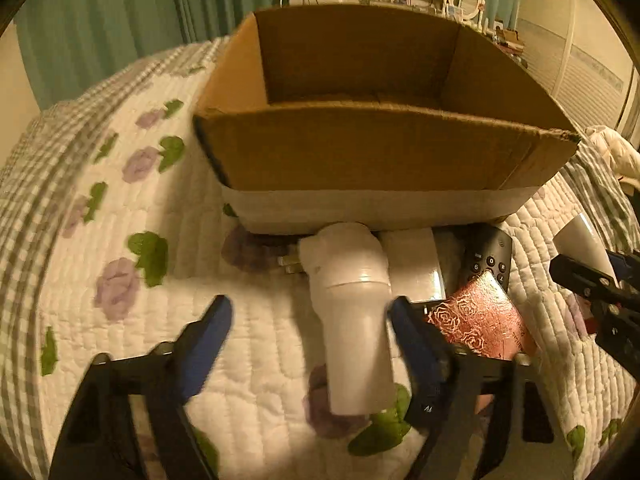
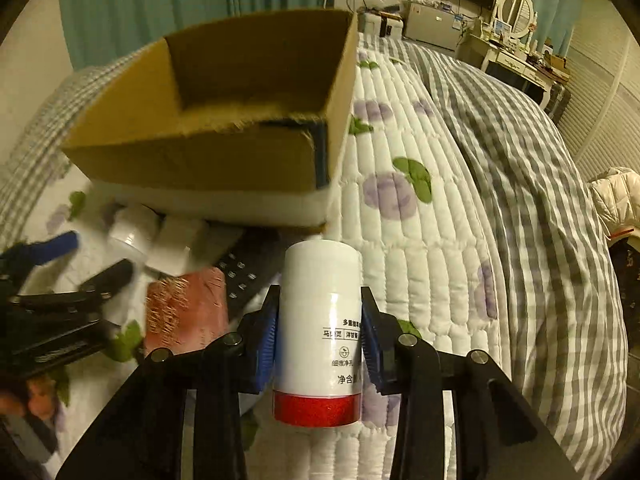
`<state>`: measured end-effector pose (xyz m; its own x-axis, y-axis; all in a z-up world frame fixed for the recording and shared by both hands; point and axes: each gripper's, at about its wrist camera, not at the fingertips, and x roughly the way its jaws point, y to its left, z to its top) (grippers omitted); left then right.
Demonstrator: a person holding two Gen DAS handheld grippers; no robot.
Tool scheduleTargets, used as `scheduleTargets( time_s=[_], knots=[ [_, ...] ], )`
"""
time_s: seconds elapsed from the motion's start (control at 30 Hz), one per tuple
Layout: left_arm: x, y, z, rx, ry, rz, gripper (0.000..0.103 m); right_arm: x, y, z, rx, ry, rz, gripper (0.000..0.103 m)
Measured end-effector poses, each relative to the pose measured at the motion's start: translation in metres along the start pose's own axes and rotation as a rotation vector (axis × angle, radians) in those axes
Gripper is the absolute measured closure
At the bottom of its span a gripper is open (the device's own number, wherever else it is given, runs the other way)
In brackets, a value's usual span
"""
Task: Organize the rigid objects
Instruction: 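Grasp the white cylindrical bottle with the left gripper while the right grasps the red-capped bottle, then lower both bottles into the box and open both grippers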
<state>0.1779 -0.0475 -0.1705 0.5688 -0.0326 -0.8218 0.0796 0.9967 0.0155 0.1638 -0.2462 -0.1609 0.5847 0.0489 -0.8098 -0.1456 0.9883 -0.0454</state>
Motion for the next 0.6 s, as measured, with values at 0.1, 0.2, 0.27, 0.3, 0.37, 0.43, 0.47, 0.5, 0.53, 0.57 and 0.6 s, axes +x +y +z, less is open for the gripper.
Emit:
scheduleTargets(
  time_s=[0.1, 0.2, 0.27, 0.3, 0.37, 0.43, 0.47, 0.5, 0.53, 0.57, 0.6],
  knots=[
    [0.006, -0.004, 0.0, 0.006, 0.031, -0.065, 0.058, 0.003, 0.007, -0.002, -0.01, 0.013, 0.011, 0.067],
    [-0.003, -0.011, -0.003, 0.028, 0.007, -0.073, 0.061, 0.005, 0.008, -0.003, -0.013, 0.023, 0.018, 0.067],
    [-0.013, -0.014, -0.005, 0.042, -0.002, -0.081, 0.061, 0.0, 0.008, -0.005, -0.017, 0.019, 0.038, 0.067],
    [-0.022, -0.015, -0.006, 0.04, -0.017, -0.089, 0.061, 0.0, 0.008, -0.003, -0.023, 0.014, 0.042, 0.067],
    [-0.041, -0.014, -0.006, 0.036, -0.046, -0.095, 0.061, -0.01, 0.011, -0.004, -0.042, 0.005, 0.049, 0.067],
    [-0.059, -0.014, -0.004, 0.033, -0.065, -0.098, 0.061, -0.022, 0.012, -0.004, -0.046, -0.011, 0.059, 0.067],
    [-0.067, -0.013, -0.002, 0.03, -0.077, -0.101, 0.061, -0.029, 0.013, -0.003, -0.044, -0.018, 0.063, 0.067],
    [-0.077, -0.011, 0.001, 0.025, -0.092, -0.099, 0.061, -0.037, 0.012, -0.001, -0.036, -0.03, 0.066, 0.067],
    [-0.089, -0.012, 0.003, 0.022, -0.109, -0.099, 0.061, -0.044, 0.011, 0.002, -0.027, -0.041, 0.073, 0.067],
    [-0.1, -0.012, 0.008, 0.024, -0.125, -0.099, 0.061, -0.052, 0.011, 0.004, -0.023, -0.053, 0.079, 0.067],
    [-0.108, -0.009, 0.016, 0.03, -0.144, -0.093, 0.061, -0.061, 0.012, 0.008, -0.021, -0.066, 0.082, 0.067]
  ],
)
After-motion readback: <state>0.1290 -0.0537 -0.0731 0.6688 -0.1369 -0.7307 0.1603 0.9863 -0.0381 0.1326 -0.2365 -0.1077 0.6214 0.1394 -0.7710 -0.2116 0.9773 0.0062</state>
